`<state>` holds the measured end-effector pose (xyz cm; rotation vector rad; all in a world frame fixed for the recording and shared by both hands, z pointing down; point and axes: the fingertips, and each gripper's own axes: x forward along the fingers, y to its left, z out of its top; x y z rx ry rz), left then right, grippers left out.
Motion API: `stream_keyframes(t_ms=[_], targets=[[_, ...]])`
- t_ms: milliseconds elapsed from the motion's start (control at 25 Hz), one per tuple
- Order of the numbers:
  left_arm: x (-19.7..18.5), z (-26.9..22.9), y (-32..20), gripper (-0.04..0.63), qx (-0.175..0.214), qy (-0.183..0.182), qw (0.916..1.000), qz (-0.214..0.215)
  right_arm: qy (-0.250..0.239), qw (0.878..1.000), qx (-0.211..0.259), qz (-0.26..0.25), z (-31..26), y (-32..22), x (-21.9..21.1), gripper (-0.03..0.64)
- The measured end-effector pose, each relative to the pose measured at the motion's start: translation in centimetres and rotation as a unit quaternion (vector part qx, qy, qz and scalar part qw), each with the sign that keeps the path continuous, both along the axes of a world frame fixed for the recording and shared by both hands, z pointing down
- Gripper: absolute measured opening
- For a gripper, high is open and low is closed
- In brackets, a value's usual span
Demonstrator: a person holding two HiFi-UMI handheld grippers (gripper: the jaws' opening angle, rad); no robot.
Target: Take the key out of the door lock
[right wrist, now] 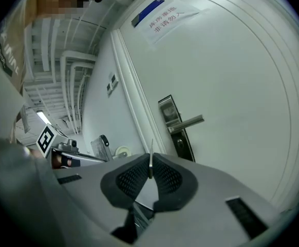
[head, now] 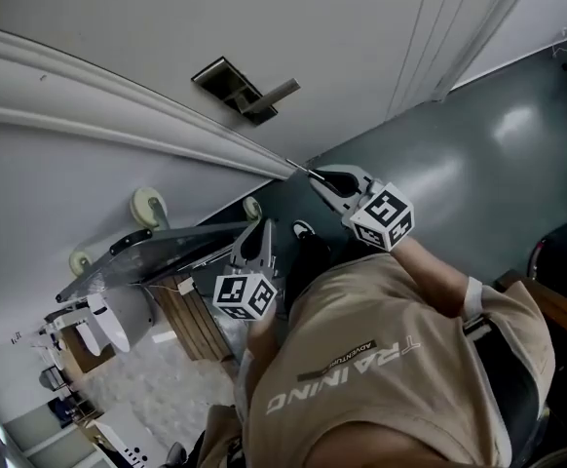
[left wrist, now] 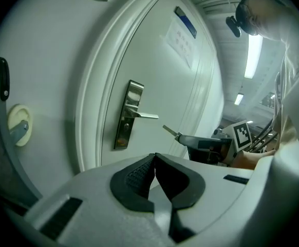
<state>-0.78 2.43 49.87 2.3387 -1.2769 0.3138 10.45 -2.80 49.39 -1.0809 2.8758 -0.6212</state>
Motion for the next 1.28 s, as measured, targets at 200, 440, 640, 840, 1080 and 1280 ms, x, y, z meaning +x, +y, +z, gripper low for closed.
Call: stream_keyframes(t_ms=[200, 440, 640, 840, 1080, 1280], targets=[[0.4, -0.9, -0.4, 0.009, 0.019, 0.02, 0.9995, 0.016, 0.009, 1.0, -0.004, -0.009, 0.5, -0.7, -0.8, 0.028], [-1.7, -3.0, -0.5, 0.009, 0.058, 0.026, 0.998, 0.005, 0.023, 0.999, 0.042, 0.0, -3.6, 0.3, -2.2, 0.028], [-3.1, -4.0, -1.1, 0.009, 0.078, 0.038, 0.9962, -0.003, 0.057, 0.996, 0.07, 0.005, -5.0, -0.1, -2.4, 0.028], [-3.2, -5.8, -1.7, 0.009, 0.108, 0.027, 0.9936, 0.017, 0.098, 0.989, 0.11, 0.015, -7.3, -0.6, -2.5, 0.028], [-4.6, -8.0, -1.6, 0.009, 0.14, 0.037, 0.9895, 0.011, 0.113, 0.982, 0.149, 0.027, -10.1, -1.0, -3.0, 0.028], [-5.2, -8.9, -2.1, 0.009, 0.151, 0.036, 0.9878, 0.014, 0.113, 0.981, 0.154, 0.027, -10.6, -0.4, -4.1, 0.028]])
